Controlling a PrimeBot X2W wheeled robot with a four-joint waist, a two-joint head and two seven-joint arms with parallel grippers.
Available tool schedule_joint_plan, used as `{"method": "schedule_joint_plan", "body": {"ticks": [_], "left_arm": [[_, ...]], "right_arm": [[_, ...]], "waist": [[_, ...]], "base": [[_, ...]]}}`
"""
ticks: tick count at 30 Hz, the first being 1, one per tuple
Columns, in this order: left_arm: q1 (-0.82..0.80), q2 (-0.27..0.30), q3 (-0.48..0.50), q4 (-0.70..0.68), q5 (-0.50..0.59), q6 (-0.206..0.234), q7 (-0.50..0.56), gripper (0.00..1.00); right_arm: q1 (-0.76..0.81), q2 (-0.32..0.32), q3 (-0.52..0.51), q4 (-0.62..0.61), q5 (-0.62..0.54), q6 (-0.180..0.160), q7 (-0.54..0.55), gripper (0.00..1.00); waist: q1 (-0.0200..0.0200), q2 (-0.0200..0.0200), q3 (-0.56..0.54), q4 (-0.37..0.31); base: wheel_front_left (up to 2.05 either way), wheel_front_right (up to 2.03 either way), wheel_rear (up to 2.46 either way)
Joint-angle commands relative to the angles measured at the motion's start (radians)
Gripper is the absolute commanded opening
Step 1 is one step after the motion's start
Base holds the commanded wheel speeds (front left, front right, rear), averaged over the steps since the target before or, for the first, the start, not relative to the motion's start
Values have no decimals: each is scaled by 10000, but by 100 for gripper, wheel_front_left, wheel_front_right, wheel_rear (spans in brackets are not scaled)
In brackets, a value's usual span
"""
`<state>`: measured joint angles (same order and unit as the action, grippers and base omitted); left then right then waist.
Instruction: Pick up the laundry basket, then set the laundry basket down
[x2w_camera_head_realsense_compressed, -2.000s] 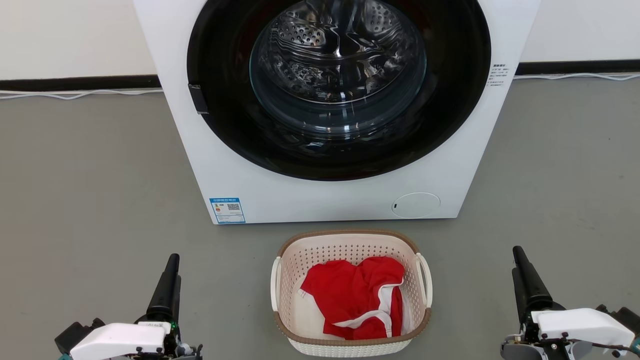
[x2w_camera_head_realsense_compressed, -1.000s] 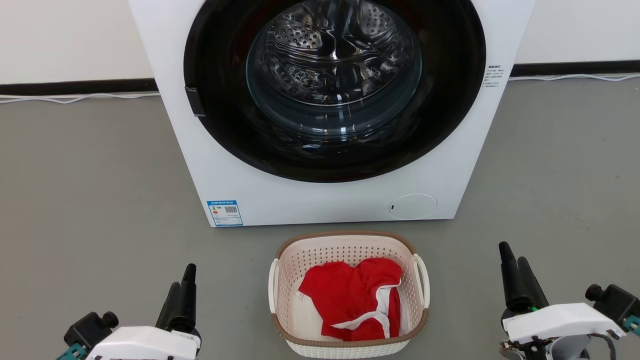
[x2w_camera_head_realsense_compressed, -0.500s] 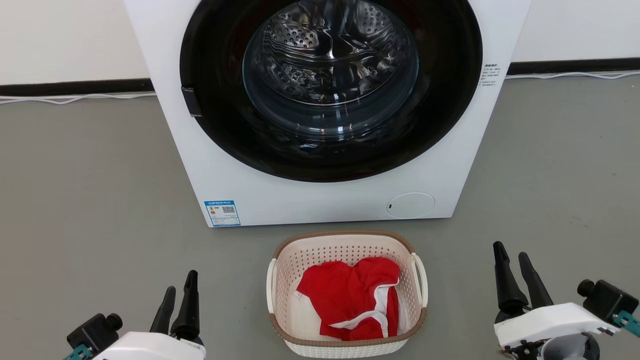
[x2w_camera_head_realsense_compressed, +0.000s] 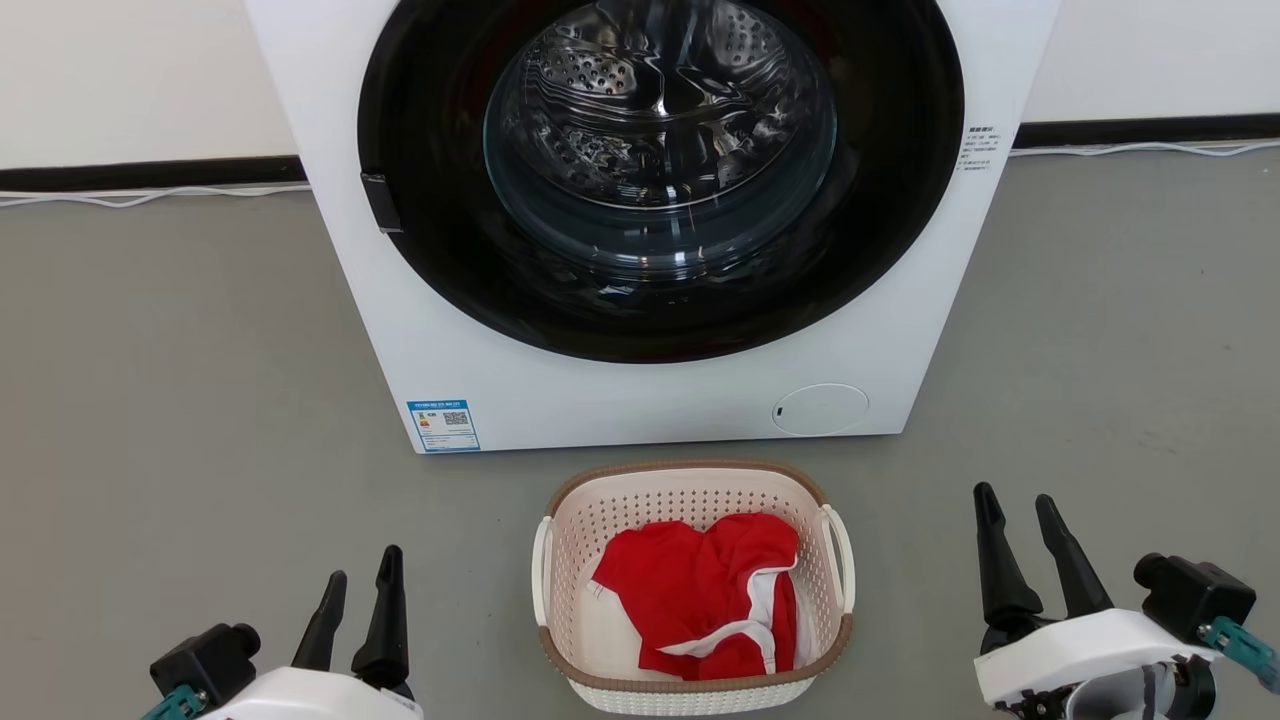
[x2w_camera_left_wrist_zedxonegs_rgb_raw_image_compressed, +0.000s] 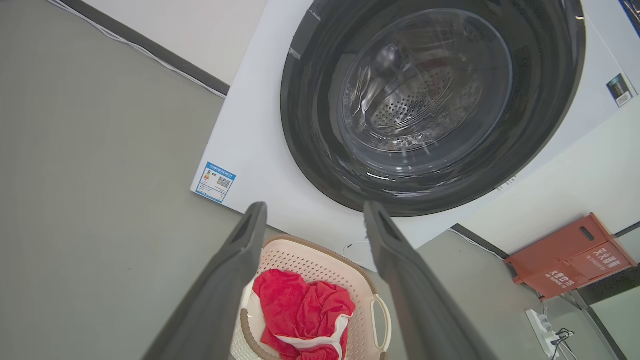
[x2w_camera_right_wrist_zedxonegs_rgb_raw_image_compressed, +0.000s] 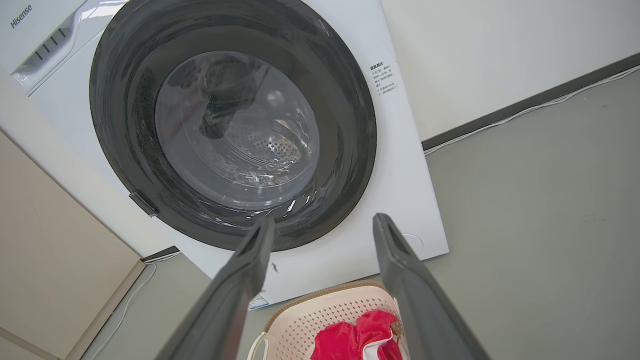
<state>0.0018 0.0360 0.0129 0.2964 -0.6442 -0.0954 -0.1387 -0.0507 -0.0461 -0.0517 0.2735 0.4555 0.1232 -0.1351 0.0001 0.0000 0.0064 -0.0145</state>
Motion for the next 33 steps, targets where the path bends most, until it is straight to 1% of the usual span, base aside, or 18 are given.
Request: {"method": "schedule_joint_plan", "body": {"ticks": [1,33], "left_arm": [[-137,105,171,-281,384,57,-153,100],[26,137,338,-319,4114,102,-1062,100]], "right_arm": [[-310,-84,215,-251,-393,52,-189,100],[-370,-45,187,-82,-4264,71,-1099,100]], "waist": [[0,0,3,-2],[0,0,92,-61]], "base": [[0,0,0],[0,0,0]]}}
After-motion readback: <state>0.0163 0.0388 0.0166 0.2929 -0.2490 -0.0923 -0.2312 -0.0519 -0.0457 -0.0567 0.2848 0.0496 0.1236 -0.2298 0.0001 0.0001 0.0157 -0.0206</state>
